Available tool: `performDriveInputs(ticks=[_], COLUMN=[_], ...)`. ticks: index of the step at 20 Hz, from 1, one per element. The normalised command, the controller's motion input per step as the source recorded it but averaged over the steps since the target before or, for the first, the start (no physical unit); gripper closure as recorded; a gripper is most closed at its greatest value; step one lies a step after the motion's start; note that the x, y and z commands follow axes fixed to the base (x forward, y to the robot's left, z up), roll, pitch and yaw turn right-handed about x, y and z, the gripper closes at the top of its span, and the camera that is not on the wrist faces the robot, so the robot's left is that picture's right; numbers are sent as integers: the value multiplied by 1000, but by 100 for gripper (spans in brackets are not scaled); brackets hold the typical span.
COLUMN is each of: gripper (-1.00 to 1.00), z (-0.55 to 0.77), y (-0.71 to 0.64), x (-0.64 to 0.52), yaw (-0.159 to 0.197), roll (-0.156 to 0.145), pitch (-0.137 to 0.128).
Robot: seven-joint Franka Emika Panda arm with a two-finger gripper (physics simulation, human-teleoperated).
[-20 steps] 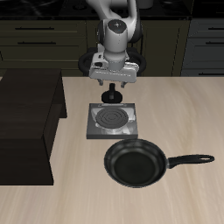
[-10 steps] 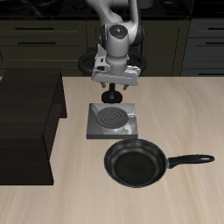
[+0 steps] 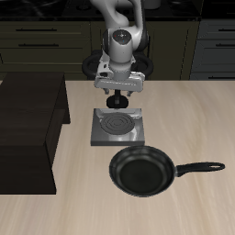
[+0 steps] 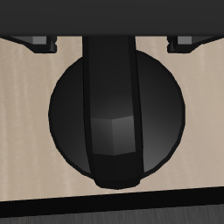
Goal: Turn on the flat stove
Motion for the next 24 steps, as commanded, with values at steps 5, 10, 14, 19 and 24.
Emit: performDriveInputs(ticks=[5, 10, 14, 19, 24], gripper=[-100, 100, 100, 100, 100], z=[-430, -50, 177, 102, 119], y=[-187, -134, -125, -157, -253], x=[63, 35, -4, 86, 91], yaw=[-30, -9, -20, -13, 9], roll=[-11, -24, 0, -10, -37], pitch=[48, -22, -20, -2, -20])
